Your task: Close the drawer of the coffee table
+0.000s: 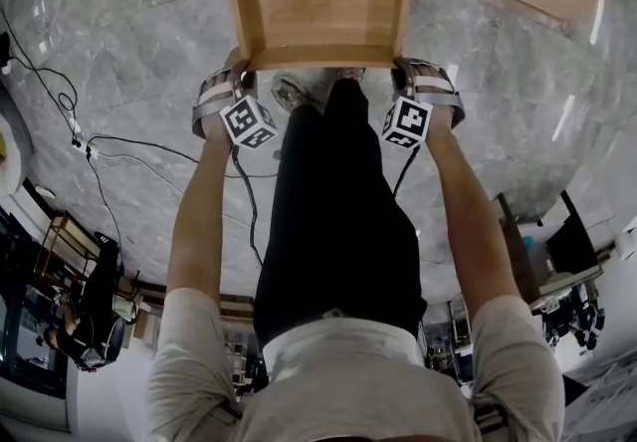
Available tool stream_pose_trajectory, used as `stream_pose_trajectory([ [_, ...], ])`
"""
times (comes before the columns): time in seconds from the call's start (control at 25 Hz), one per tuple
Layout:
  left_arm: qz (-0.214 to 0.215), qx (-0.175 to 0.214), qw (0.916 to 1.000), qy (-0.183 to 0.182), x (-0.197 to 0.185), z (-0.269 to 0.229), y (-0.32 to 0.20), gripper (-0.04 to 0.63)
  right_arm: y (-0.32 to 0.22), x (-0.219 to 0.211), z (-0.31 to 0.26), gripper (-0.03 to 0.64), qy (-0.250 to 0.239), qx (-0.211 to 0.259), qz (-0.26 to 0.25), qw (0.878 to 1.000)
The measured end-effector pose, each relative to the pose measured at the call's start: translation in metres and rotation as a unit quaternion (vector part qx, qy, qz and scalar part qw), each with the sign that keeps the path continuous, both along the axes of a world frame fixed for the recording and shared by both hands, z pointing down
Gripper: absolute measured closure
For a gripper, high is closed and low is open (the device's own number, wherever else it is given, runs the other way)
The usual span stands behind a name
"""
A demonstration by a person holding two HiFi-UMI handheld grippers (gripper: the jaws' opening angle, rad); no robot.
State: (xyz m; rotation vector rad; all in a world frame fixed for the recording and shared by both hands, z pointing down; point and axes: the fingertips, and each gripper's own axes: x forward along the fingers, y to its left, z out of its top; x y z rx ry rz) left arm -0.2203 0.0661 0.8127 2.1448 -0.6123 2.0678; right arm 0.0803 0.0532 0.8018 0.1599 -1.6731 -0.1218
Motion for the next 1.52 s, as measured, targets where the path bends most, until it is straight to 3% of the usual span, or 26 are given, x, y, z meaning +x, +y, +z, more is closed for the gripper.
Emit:
stream_pose_trajectory([
  [0.68, -0.013, -0.027, 0.9993, -0.021, -0.002, -0.039, -0.004, 0.474, -0.01, 0.005, -0.043, 0.543, 0.014, -0.059, -0.009, 0.998],
  [1.24, -0.015, -0.045, 0.9988, 0.009, -0.001, -0.042, -0.007, 0.474, -0.02, 0.002, -0.048, 0.537, 0.017, -0.049, 0.02, 0.998],
  [1.52, -0.014, -0.032, 0.9993, 0.014, -0.002, -0.042, -0.013, 0.474, -0.028, 0.0, -0.049, 0.537, 0.019, -0.039, 0.021, 0.999],
])
